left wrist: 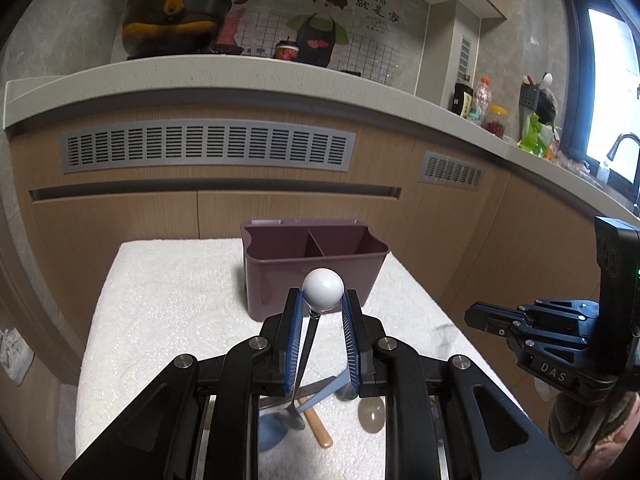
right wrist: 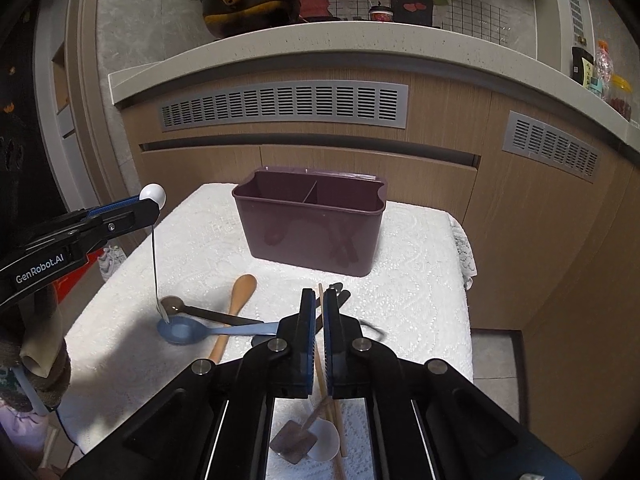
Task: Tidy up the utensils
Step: 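Lift the metal spoon with the left tool while the right tool grasps a wooden chopstick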
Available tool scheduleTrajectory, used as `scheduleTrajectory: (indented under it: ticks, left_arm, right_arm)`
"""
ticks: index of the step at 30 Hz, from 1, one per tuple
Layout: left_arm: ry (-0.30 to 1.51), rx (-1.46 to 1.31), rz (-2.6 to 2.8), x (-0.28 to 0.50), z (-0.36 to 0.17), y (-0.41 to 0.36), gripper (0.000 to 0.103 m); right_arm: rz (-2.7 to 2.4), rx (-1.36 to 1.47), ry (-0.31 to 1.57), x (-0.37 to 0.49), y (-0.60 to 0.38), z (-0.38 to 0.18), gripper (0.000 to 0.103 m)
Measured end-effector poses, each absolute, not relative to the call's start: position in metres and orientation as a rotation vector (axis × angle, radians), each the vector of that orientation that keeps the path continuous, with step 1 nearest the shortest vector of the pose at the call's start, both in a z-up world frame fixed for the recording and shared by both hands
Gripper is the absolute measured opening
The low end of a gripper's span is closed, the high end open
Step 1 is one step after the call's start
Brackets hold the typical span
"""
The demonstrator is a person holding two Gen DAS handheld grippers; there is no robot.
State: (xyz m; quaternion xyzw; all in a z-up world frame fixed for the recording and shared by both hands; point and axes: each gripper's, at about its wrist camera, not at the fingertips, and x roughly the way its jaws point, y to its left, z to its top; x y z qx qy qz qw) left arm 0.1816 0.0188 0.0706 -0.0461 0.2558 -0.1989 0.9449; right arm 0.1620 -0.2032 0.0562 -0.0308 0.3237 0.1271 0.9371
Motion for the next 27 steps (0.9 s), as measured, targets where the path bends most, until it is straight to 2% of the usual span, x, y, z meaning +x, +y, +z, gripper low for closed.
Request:
scheduleTrajectory:
  ticks: [5, 7, 8, 9, 11, 12, 14, 17, 20, 25, 26, 27]
  left_arm:
    - [0.507, -0.102, -0.402, 0.176, 0.078, 0.021, 0.021]
    - [0.501, -0.111, -0.399, 0.174, 0.08, 0.024, 0.021]
    - [0.499, -0.115, -0.398, 0.173, 0.08, 0.024, 0.021]
    - [0.496, -0.119, -0.396, 0.172, 0.08, 0.025, 0.021]
    - [0.495, -0.123, -0.395, 0.171, 0.08, 0.027, 0.021]
    - [0.496, -0.122, -0.394, 0.171, 0.08, 0.027, 0.021]
    - [0.497, -0.122, -0.394, 0.17, 0.079, 0.028, 0.021]
    - [0.498, -0.127, -0.392, 0.169, 0.078, 0.03, 0.021]
    - [0.498, -0.144, -0.389, 0.167, 0.078, 0.034, 0.021]
    - [0.507, -0.16, -0.397, 0.167, 0.075, 0.037, 0.021]
    - [0.508, -0.159, -0.396, 0.168, 0.075, 0.037, 0.021]
    - [0.51, -0.158, -0.395, 0.169, 0.075, 0.036, 0.021]
  right_arm:
    - [0.258, -0.081, 0.654, 0.156, -0.205, 0.062, 0.003]
    - [0.23, -0.109, 0.678, 0.159, -0.207, 0.055, 0.007]
    - [0.227, -0.117, 0.697, 0.161, -0.208, 0.051, 0.013]
    - [0.219, -0.122, 0.725, 0.163, -0.209, 0.042, 0.026]
    - [0.201, -0.136, 0.748, 0.167, -0.211, 0.029, 0.047]
    - [0.199, -0.146, 0.757, 0.17, -0.209, 0.022, 0.048]
    - [0.216, -0.163, 0.786, 0.18, -0.206, 0.01, 0.045]
    - [0.256, -0.176, 0.861, 0.202, -0.197, -0.012, 0.032]
    - [0.297, -0.192, 0.922, 0.218, -0.189, -0.033, 0.024]
    - [0.289, -0.189, 1.005, 0.24, -0.187, -0.066, 0.023]
    - [0.292, -0.172, 0.994, 0.241, -0.188, -0.067, 0.02]
    - [0.292, -0.171, 0.995, 0.24, -0.188, -0.066, 0.011]
